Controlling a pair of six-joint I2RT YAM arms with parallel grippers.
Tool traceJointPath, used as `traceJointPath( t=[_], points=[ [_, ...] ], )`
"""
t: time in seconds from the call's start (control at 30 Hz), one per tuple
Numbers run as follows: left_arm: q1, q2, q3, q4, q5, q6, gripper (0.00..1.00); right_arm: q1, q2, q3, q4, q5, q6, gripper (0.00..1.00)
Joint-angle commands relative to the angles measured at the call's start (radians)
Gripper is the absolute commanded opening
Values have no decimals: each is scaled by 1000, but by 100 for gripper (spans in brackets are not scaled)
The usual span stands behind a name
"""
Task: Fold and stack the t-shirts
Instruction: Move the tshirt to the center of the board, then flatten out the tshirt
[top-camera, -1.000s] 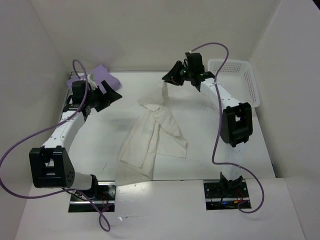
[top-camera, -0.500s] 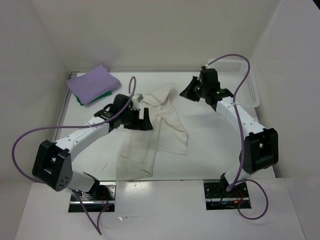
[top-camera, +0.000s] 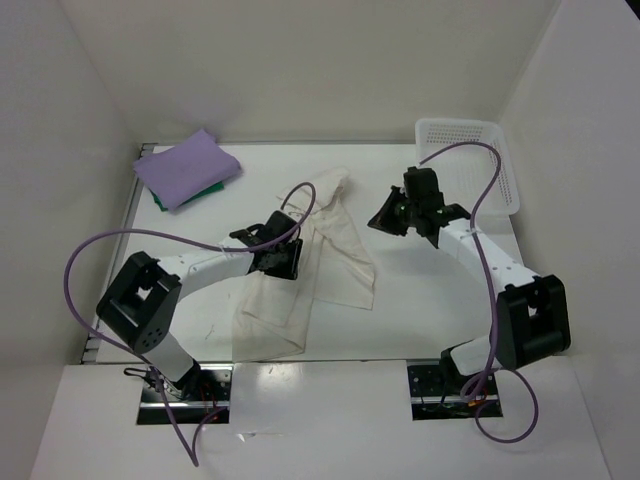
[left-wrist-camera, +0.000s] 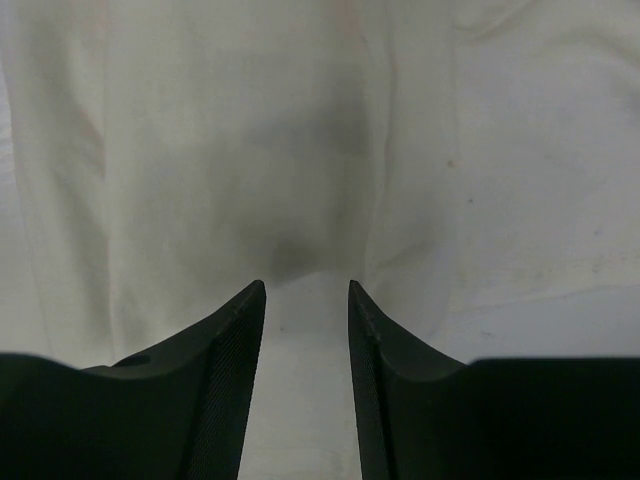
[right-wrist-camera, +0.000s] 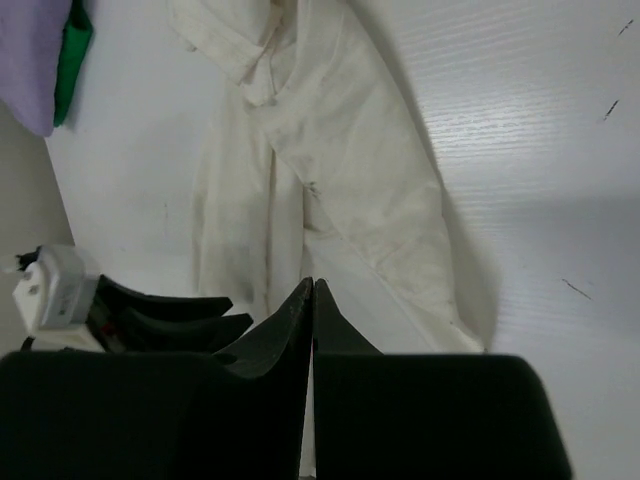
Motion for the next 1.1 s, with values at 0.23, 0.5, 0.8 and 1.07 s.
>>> traceJointPath(
  t=[0.23, 0.5, 0.8, 1.07],
  points=[
    [0, 29, 1, 93, 45, -15, 52, 4, -76, -57, 61, 9, 15, 6],
    [0, 64, 1, 113, 74, -15, 50, 4, -7, -68, 49, 29, 25, 25],
    [0, 63, 64, 85, -67, 5, 6, 4, 64, -87, 50, 20, 25, 42],
    [138, -97, 211, -59, -157, 131, 0, 15, 148, -76, 6, 29, 6, 54]
  ],
)
